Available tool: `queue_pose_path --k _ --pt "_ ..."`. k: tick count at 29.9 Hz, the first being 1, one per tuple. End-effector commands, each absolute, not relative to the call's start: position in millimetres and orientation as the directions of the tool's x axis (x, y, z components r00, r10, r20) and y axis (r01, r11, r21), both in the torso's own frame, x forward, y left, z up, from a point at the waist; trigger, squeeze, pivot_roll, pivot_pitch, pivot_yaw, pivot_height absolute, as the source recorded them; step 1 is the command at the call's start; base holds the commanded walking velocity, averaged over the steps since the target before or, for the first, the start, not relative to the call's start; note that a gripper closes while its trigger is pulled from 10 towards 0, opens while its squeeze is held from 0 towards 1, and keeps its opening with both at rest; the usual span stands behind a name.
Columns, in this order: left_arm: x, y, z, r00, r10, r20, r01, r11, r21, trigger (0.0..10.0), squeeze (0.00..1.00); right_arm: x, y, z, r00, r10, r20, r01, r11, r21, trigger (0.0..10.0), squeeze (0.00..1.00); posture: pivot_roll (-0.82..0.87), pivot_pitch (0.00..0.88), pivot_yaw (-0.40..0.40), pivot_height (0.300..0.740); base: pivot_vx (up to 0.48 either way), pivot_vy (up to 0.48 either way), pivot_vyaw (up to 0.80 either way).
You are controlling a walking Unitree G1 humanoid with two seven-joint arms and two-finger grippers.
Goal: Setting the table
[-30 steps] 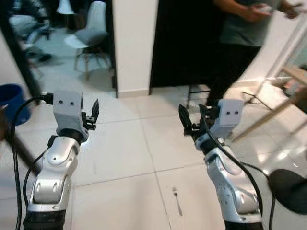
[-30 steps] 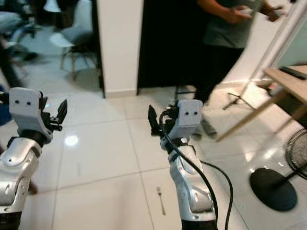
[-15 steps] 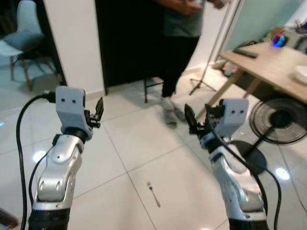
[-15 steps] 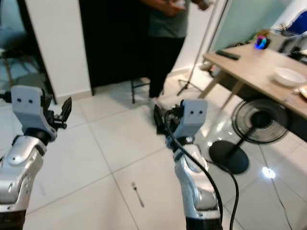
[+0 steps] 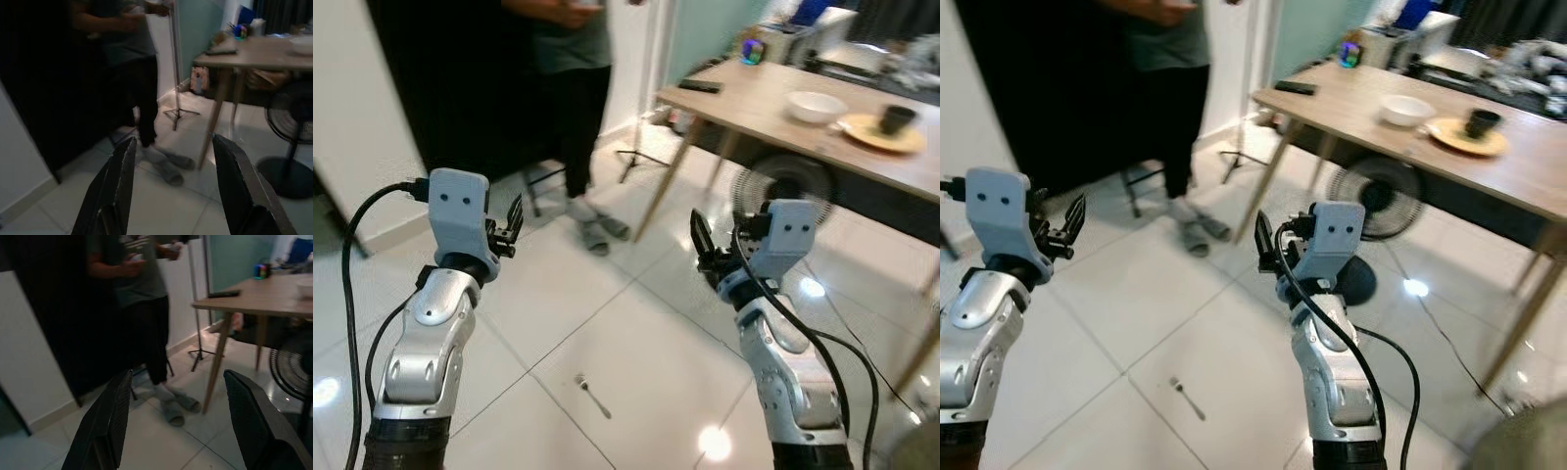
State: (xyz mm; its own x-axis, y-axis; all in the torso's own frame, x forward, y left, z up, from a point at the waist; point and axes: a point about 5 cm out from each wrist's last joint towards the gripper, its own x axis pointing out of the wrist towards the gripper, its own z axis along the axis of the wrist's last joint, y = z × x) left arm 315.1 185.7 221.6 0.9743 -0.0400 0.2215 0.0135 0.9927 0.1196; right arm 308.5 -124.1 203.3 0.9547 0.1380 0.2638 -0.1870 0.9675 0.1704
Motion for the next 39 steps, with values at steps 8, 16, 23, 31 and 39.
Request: queue_pose_path --k 8,16,23,31,39 --pt "320 182 221 0.977 -0.057 0.204 0.032 0.992 0.125 10.0 0.00 310 -126 199 0.959 0.121 0.256 -0.168 0.971 0.172 10.0 0.00 -0.01 0.000 0.103 0.740 0.000 0.000 -0.80" --pt "319 180 219 0.978 -0.057 0.203 0.037 0.994 0.103 10.0 0.00 311 -126 198 0.959 0.122 0.256 -0.170 0.970 0.172 10.0 0.00 0.00 0.000 0.097 0.740 0.000 0.000 -0.80" --pt "320 178 220 0.977 -0.063 0.203 0.043 0.994 0.100 10.0 0.00 311 -126 198 0.958 0.123 0.258 -0.171 0.970 0.174 10.0 0.00 0.00 0.000 0.095 0.740 0.000 0.000 -0.80" --pt "321 177 220 0.977 -0.061 0.205 0.041 0.994 0.103 10.0 0.00 312 -125 199 0.957 0.127 0.260 -0.177 0.969 0.175 10.0 0.00 0.00 0.000 0.088 0.740 0.000 0.000 -0.80" --pt "320 177 220 0.976 -0.052 0.211 0.030 0.994 0.104 10.0 0.00 314 -126 199 0.959 0.120 0.256 -0.174 0.964 0.201 10.0 0.00 0.00 0.000 0.080 0.740 0.000 0.000 -0.80"
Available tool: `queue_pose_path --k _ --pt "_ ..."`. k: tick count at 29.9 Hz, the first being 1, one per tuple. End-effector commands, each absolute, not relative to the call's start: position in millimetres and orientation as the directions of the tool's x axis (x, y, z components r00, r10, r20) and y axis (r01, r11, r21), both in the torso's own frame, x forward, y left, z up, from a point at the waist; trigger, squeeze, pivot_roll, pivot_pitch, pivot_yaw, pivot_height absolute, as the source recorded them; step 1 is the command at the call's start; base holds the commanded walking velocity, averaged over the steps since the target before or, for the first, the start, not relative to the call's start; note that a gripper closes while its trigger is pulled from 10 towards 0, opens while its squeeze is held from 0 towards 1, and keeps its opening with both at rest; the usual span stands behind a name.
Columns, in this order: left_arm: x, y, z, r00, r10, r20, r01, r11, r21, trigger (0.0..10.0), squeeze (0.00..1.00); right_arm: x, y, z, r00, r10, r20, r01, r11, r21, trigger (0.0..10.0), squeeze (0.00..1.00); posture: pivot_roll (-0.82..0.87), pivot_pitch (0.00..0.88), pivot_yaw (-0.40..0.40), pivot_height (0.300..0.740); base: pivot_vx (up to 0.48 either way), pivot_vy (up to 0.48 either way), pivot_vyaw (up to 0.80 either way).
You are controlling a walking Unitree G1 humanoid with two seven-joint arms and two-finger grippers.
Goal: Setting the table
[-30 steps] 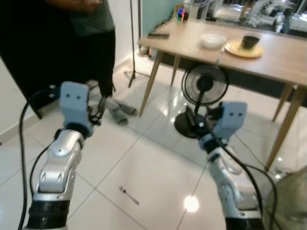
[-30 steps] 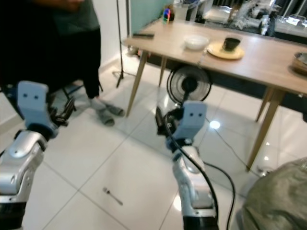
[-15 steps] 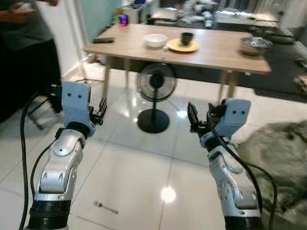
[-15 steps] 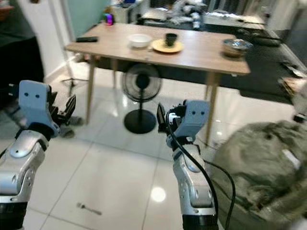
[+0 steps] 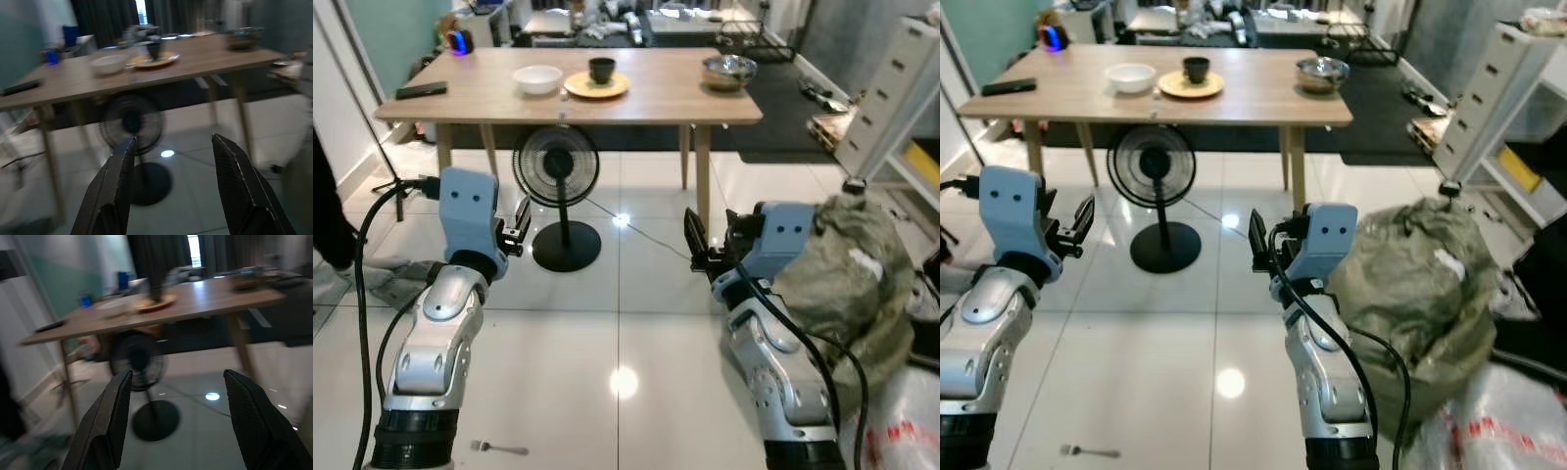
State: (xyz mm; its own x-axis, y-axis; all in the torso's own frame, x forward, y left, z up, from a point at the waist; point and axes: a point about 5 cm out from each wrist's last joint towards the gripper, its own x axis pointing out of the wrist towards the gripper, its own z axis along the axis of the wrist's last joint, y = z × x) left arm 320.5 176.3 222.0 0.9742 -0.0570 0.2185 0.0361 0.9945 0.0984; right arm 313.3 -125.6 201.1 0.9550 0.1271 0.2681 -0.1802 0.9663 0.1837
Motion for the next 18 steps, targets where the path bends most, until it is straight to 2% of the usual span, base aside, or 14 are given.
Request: queue_pose_path --k 1,3,6,18 --pt "319.9 176.9 220.2 0.975 -0.049 0.215 0.026 0.994 0.105 10.0 0.00 313.9 -126.6 198.6 0.960 0.117 0.255 -0.172 0.963 0.208 10.0 0.00 0.00 0.000 0.079 0.740 0.000 0.000 -0.80" --pt "320.8 177.6 220.0 0.975 -0.034 0.218 0.008 0.993 0.119 10.0 0.00 315.0 -127.7 198.9 0.962 0.108 0.252 -0.166 0.961 0.219 10.0 0.00 0.00 0.000 0.078 0.740 0.131 0.000 -0.80" --pt "322.4 178.5 219.3 0.976 -0.013 0.219 -0.015 0.992 0.124 10.0 0.00 316.1 -128.7 199.2 0.963 0.102 0.251 -0.160 0.962 0.223 10.0 0.00 0.00 0.000 0.076 0.740 0.480 0.000 -0.80" --pt "324.2 178.6 219.8 0.975 0.000 0.221 -0.029 0.992 0.125 10.0 0.00 316.4 -126.4 200.7 0.958 0.113 0.262 -0.171 0.963 0.209 10.0 0.00 0.01 0.000 0.070 0.740 0.480 0.000 0.00"
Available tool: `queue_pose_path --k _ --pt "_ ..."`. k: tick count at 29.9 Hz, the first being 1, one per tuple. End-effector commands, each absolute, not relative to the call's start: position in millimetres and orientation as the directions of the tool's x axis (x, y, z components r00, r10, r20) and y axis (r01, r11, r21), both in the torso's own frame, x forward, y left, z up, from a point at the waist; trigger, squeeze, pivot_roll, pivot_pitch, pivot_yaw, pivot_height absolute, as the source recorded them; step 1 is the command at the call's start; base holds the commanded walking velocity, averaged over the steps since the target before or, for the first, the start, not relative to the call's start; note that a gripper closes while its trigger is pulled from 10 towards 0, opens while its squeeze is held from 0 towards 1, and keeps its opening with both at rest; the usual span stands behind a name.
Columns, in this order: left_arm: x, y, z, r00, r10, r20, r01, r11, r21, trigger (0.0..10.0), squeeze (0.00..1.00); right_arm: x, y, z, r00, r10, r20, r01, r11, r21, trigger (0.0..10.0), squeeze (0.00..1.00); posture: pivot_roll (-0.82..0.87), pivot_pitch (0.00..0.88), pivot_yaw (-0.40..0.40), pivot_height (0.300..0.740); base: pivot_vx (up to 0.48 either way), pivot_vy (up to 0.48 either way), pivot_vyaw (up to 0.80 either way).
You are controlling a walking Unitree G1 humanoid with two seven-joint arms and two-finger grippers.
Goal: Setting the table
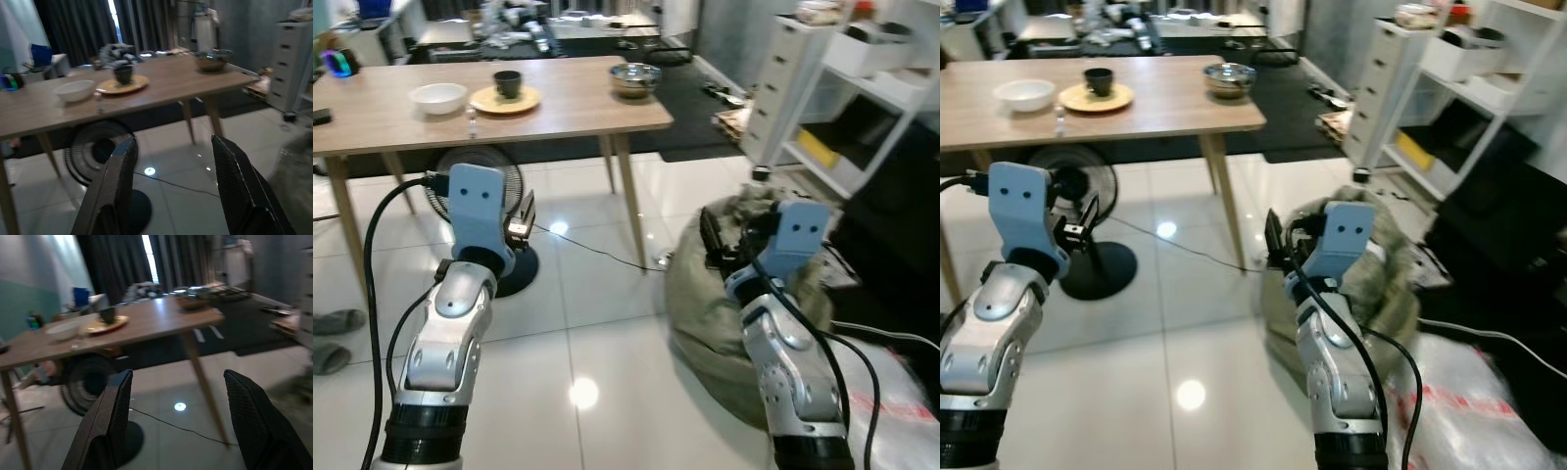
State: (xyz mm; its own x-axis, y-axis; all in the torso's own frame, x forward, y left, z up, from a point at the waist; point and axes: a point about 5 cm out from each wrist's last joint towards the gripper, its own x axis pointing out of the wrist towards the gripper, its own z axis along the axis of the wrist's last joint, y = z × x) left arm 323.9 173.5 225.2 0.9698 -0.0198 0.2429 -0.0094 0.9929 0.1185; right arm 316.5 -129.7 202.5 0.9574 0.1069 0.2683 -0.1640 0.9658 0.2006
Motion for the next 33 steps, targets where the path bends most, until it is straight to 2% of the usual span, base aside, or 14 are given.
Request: queue_pose_path --k 1,10,23,33 --pt "324.3 178.3 219.9 0.975 0.001 0.222 -0.029 0.992 0.125 10.0 0.00 316.5 -126.5 200.8 0.958 0.112 0.262 -0.170 0.963 0.211 10.0 0.00 0.01 0.000 0.070 0.740 0.480 0.000 0.00" --pt "323.9 177.9 219.7 0.975 0.004 0.223 -0.032 0.992 0.123 10.0 0.00 316.6 -127.1 200.6 0.960 0.111 0.258 -0.168 0.963 0.211 10.0 0.00 0.01 0.000 0.067 0.740 0.480 0.000 0.00" --pt "323.5 177.4 219.3 0.975 0.004 0.223 -0.032 0.992 0.120 10.0 0.00 317.0 -127.6 201.1 0.961 0.107 0.256 -0.164 0.963 0.216 10.0 0.00 0.01 0.000 0.064 0.740 0.480 0.000 -0.80" --pt "323.7 177.4 219.2 0.975 0.007 0.223 -0.034 0.992 0.120 10.0 0.00 318.1 -119.7 206.8 0.946 0.162 0.279 -0.218 0.959 0.182 10.0 0.00 0.01 0.000 0.062 0.740 0.480 0.000 0.00"
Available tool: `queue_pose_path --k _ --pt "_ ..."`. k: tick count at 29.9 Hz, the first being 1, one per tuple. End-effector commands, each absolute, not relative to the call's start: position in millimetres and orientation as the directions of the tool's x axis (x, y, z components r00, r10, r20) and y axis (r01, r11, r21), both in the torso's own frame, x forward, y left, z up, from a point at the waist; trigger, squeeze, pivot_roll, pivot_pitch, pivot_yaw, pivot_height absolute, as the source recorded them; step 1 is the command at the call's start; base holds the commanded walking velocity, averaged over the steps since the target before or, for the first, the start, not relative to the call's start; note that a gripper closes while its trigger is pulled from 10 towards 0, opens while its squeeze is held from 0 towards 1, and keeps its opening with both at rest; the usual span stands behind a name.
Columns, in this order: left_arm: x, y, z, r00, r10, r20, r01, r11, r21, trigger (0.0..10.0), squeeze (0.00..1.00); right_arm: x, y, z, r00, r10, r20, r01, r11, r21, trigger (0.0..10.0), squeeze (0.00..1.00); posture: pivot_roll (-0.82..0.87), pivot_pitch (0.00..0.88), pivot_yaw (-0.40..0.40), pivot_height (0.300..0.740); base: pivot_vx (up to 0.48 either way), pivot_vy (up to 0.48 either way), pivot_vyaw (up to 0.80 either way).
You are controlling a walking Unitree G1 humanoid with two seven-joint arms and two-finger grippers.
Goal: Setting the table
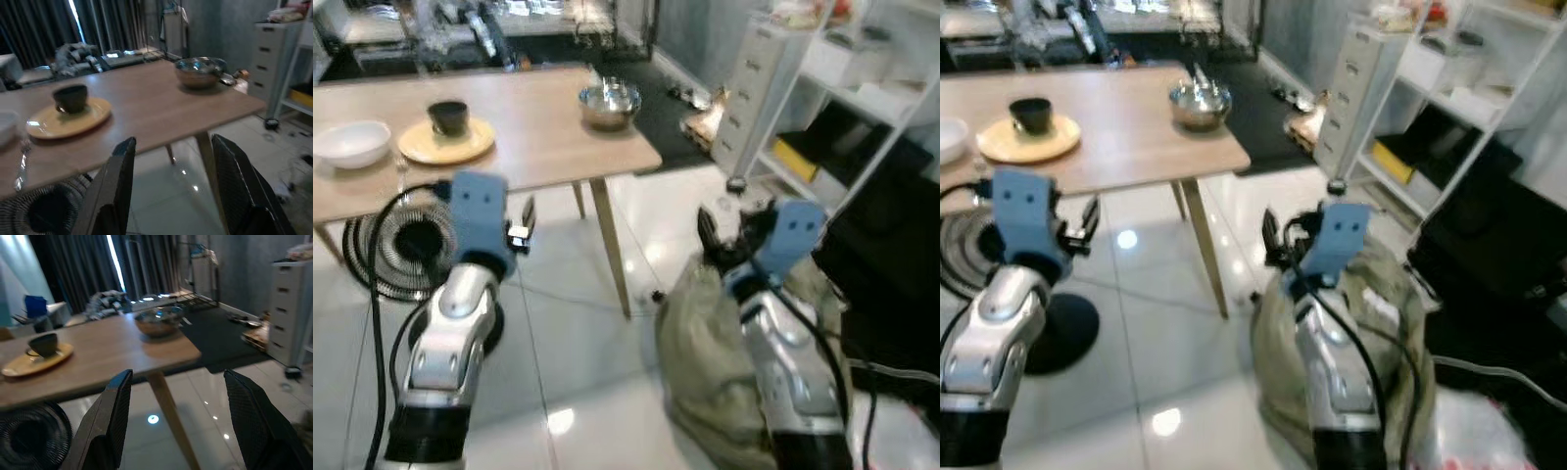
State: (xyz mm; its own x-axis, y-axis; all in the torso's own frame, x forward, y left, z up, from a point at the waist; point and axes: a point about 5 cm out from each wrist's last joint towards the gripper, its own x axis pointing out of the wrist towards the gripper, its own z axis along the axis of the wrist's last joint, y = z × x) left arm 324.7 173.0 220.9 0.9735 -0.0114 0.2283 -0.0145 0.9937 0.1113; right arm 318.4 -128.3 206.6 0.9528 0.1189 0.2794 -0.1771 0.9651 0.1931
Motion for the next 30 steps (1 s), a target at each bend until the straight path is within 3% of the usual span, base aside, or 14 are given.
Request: queue_pose_path --k 1,30 --pt "324 177 219 0.975 0.007 0.224 -0.034 0.992 0.121 10.0 0.00 318 -117 208 0.942 0.180 0.283 -0.235 0.956 0.176 10.0 0.00 0.01 0.000 0.062 0.740 0.480 0.000 0.00" --pt "325 178 220 0.973 0.009 0.229 -0.038 0.991 0.125 10.0 0.00 321 -104 210 0.925 0.248 0.287 -0.301 0.941 0.155 10.0 0.00 0.02 0.000 0.060 0.740 0.480 0.000 0.00"
